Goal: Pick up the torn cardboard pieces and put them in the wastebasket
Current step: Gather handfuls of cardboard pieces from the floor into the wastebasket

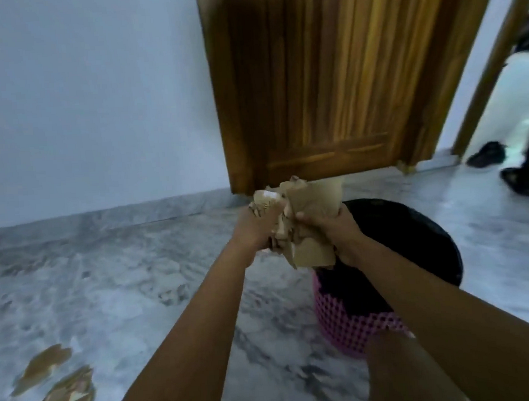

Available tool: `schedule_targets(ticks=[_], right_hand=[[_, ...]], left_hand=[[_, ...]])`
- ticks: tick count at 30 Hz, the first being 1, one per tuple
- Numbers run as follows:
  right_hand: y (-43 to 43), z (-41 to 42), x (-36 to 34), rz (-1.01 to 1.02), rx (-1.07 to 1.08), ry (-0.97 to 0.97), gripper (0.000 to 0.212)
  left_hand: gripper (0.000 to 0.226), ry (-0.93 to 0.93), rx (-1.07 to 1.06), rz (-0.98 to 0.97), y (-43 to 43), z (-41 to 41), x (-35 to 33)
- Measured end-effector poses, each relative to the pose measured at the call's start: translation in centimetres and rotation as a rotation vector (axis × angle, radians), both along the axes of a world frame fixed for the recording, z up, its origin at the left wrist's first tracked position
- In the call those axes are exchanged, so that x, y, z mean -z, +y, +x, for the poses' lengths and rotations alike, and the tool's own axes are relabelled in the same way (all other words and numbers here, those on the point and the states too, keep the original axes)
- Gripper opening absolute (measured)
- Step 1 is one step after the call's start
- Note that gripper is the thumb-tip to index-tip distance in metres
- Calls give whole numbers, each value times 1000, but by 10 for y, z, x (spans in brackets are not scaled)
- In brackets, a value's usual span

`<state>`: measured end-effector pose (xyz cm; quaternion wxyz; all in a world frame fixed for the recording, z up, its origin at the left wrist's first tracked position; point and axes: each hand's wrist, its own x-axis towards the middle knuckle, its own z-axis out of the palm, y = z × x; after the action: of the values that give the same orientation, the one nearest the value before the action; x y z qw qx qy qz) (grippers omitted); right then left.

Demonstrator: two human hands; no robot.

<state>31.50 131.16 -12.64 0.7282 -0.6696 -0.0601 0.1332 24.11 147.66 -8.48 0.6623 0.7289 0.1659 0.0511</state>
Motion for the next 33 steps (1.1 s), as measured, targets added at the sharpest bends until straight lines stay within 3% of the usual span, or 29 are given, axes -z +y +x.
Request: schedule_targets(ticks=[2, 4, 8, 10, 12, 16, 23, 27, 33], right_hand=[[-40, 17, 5, -42, 129, -85, 86], [-71, 27, 10, -92, 235, -149, 80], [-114, 41, 21, -288, 312, -160, 82], [-127, 48, 27, -369, 269, -116, 92], [-132, 53, 28, -452, 211, -43, 97], [-123, 62, 20, -523, 141, -45, 87], [-14, 44, 22, -503, -91, -218, 39], [98, -15, 18, -496, -342, -351, 41], [244, -166, 36, -590, -848, -473, 48]], left_hand=[[32, -15, 66, -1, -39, 27, 2], [44, -11, 108, -22, -70, 53, 12], [115, 191, 173, -112, -85, 139, 90], [125, 246, 237, -158, -93, 154, 102], [123, 303, 269, -130, -114, 117, 56], [85, 260, 314, -57, -121, 100, 31], [73, 92, 3, 109, -36, 53, 36], [71, 49, -303, 224, 59, -44, 37], [64, 247, -611, 246, 183, -240, 71]])
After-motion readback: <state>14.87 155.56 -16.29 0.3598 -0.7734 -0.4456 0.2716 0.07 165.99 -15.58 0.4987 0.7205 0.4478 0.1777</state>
